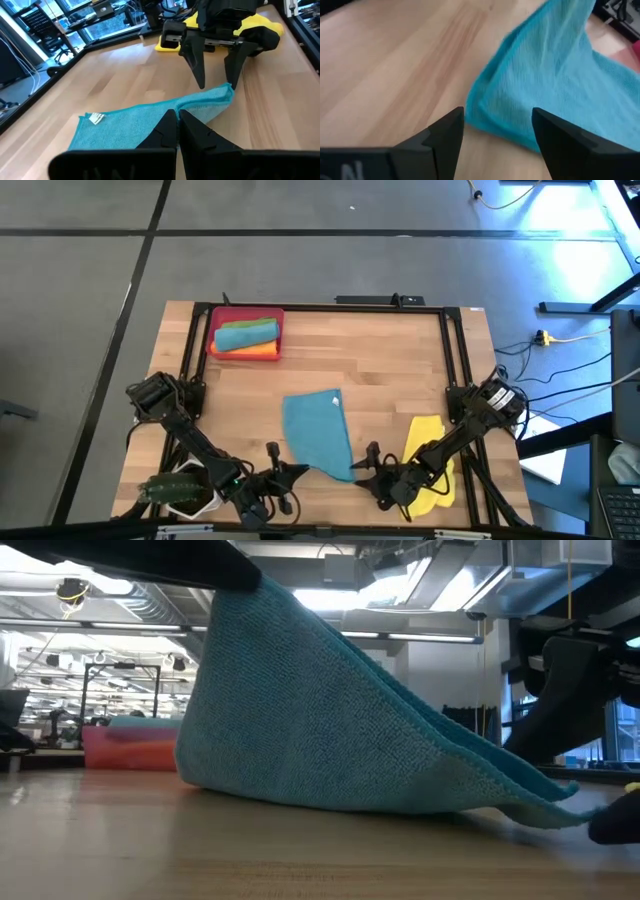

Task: Roll microfiber towels into tight, uniform cylinder then place into a basket
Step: Fold the blue microfiber towel

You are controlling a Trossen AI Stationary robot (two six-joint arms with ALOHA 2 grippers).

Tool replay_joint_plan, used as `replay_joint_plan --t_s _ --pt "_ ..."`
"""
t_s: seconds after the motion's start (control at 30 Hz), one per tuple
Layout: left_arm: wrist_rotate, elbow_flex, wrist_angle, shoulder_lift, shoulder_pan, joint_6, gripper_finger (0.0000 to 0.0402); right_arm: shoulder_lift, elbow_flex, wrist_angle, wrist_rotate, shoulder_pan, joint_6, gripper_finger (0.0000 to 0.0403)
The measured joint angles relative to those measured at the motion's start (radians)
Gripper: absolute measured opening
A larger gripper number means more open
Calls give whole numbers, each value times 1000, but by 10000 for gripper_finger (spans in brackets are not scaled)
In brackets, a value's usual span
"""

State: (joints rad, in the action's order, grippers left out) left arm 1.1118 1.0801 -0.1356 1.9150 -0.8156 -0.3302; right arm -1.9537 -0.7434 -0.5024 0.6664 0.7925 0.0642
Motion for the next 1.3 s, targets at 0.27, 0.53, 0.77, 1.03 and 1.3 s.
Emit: replay_joint_plan --t_s 0.27,0.53,0.77,1.03,1.3 --pt "-1 0 0 1 0 0 0 -98 -93 -4 16 -1 50 188" --pt "-2 0 3 1 -4 1 0 -92 -109 50 24 0 49 148" --pt "0 0 4 1 -4 0 0 -89 -110 135 41 0 -83 146" --pt "1 0 4 2 -4 1 0 -89 -110 134 46 0 -75 145" --pt "2 0 7 2 -4 0 0 -89 -114 142 48 2 -83 102"
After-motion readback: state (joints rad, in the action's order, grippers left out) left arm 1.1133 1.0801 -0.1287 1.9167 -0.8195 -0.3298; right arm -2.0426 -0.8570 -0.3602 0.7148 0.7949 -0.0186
